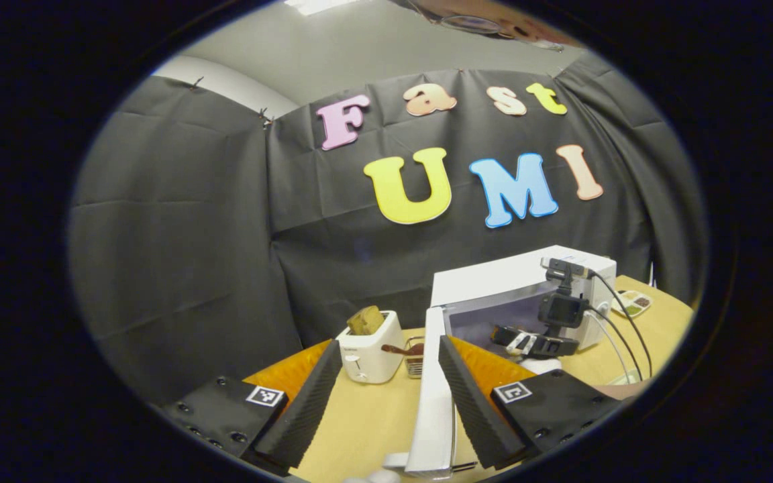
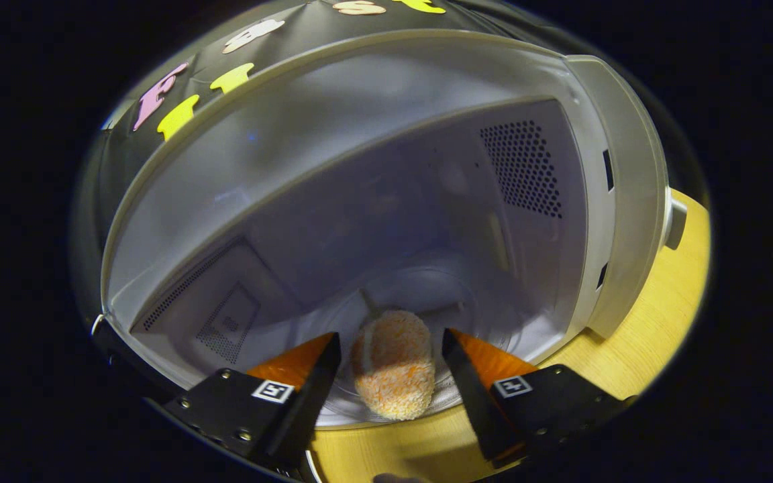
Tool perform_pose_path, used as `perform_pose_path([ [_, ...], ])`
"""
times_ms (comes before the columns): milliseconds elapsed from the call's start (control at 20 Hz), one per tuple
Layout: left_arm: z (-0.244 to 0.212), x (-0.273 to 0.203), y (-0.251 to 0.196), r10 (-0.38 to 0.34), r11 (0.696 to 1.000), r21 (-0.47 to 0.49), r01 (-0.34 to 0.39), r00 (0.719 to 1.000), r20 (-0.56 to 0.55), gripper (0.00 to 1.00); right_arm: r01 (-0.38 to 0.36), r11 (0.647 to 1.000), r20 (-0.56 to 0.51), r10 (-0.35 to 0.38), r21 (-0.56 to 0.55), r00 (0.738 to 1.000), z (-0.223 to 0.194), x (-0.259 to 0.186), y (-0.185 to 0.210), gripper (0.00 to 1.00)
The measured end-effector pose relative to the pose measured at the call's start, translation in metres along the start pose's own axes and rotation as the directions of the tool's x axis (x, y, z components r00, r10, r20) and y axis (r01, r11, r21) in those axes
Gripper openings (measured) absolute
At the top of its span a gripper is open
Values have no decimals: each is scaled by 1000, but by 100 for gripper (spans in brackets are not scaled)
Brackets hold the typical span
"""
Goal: Open the microwave oven with the left hand, put the food in, and close the microwave oven.
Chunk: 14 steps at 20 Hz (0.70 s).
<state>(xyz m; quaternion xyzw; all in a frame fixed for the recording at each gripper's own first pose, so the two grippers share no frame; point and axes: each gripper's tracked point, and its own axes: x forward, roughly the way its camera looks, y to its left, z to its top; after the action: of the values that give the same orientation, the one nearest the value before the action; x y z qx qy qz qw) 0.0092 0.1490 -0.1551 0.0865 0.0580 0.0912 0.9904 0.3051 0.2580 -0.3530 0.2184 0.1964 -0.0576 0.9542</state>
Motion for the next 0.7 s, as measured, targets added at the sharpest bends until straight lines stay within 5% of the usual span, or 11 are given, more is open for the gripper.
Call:
perform_pose_path([
  [700, -15, -23, 61, 110, 994, -13, -110, 994, 0, 97, -96, 965, 100, 124, -245, 987, 66, -104, 3, 98],
])
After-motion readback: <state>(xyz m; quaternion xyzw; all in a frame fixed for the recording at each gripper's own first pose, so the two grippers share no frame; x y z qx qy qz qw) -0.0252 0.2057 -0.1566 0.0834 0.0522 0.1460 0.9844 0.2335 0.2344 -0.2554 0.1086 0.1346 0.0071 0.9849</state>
